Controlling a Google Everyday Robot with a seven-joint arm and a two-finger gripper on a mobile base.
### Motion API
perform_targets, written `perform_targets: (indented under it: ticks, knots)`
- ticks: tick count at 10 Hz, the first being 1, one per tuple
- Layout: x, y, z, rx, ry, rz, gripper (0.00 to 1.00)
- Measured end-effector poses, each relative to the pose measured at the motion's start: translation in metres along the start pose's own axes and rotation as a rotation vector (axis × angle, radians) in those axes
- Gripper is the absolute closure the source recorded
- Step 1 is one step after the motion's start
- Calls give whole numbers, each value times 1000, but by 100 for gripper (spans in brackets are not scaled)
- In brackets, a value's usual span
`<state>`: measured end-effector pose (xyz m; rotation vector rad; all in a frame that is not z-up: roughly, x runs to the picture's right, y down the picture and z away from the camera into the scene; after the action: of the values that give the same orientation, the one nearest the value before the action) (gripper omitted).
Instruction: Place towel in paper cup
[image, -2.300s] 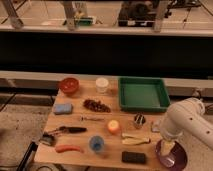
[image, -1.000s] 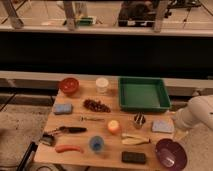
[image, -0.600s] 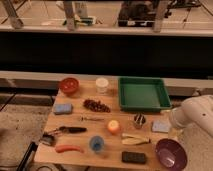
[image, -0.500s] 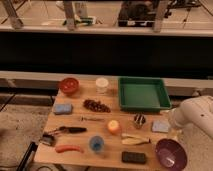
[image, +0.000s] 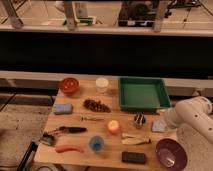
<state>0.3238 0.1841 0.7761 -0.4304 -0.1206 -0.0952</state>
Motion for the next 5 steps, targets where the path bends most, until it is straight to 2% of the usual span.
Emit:
perform_targets:
  ticks: [1,3,5]
  knots:
    - [2,0,5,-9,4,-2,20]
    - [4,0,26,-50,7,-7,20]
    - [12,4,36,-93,15,-2,20]
